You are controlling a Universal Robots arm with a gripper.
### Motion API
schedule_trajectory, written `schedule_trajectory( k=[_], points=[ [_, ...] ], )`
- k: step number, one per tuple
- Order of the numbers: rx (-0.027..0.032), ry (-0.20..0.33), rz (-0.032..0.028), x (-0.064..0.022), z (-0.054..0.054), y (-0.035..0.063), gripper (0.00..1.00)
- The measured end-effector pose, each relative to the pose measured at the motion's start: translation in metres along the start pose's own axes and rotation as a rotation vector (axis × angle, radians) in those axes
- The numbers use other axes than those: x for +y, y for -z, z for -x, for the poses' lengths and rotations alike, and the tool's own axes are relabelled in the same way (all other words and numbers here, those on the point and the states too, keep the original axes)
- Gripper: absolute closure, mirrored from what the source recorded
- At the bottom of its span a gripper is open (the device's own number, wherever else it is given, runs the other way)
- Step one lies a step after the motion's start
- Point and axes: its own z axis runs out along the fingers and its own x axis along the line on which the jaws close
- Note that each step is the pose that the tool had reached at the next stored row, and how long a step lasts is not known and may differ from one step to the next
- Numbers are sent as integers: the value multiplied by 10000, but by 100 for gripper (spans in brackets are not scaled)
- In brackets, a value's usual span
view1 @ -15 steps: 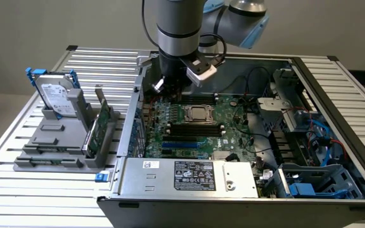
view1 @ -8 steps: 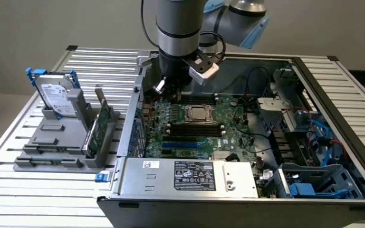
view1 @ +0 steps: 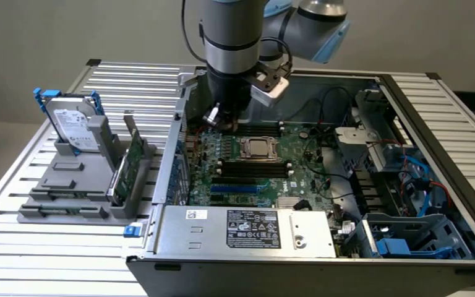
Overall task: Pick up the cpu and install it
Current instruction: 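Install the first cpu locking lever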
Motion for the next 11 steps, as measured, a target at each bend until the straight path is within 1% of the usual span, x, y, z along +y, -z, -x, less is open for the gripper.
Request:
schedule_trajectory(
  k=[2, 3, 5, 8, 9, 11],
  points=[
    [69, 310, 79, 1, 1, -6, 89],
    [93, 460, 105, 1, 1, -10, 89],
    [126, 786, 136, 3, 3, -17, 89],
    [155, 1305, 148, 4, 7, -34, 89],
    [154, 1484, 141, 4, 8, -39, 89],
    [131, 1846, 106, 5, 10, -46, 89]
  ],
)
